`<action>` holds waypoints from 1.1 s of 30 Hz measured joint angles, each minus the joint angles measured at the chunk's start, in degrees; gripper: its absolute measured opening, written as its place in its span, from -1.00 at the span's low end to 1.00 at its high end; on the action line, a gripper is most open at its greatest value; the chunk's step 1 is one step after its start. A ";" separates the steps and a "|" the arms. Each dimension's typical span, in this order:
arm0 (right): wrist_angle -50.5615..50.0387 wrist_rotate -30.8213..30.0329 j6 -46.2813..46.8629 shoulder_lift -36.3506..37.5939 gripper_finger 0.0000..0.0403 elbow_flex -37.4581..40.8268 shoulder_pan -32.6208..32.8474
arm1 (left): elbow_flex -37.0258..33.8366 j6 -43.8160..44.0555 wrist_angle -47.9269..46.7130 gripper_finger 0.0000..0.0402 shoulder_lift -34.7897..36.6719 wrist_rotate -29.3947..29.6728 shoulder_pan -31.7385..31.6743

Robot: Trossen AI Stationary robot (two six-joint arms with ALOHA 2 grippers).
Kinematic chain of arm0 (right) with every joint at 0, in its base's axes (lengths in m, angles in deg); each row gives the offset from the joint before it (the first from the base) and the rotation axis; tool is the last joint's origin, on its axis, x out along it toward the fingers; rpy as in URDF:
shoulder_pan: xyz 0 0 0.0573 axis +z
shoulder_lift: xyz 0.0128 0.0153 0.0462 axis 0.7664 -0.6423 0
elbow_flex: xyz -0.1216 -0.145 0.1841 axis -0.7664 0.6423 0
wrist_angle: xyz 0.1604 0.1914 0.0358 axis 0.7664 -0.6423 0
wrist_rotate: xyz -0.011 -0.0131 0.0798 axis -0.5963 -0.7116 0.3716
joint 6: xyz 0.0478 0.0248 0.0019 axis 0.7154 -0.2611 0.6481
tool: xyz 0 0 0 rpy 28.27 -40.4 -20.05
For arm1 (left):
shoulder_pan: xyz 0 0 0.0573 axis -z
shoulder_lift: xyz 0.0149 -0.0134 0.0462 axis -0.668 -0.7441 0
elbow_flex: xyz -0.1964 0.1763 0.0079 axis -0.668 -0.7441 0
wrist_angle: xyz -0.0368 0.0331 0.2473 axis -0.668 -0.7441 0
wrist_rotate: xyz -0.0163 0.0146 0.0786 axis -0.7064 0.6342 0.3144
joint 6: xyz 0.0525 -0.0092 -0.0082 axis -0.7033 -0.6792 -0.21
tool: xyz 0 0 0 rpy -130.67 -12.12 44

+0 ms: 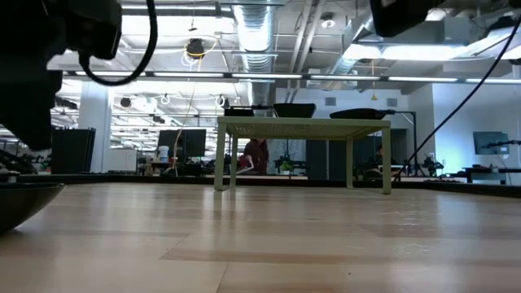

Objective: Pick & Place Mini shaped plates
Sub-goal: Stack the leaf shaped plate on top of the other leaf shaped plate on the shelf

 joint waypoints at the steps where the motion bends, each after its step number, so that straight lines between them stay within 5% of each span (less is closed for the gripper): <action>1: -0.08 0.02 -0.01 0.00 -0.09 0.00 -0.43 | 0.00 -0.02 -1.16 -0.59 0.00 -0.11 -0.33; 8: -1.66 -0.01 0.02 0.01 0.03 0.00 -4.34 | 0.00 0.35 -3.60 -0.59 0.00 -6.46 -1.36; 33: -5.50 0.06 0.14 0.00 -0.10 0.00 -5.79 | -7.76 3.08 7.11 -0.59 -0.26 -6.33 -1.01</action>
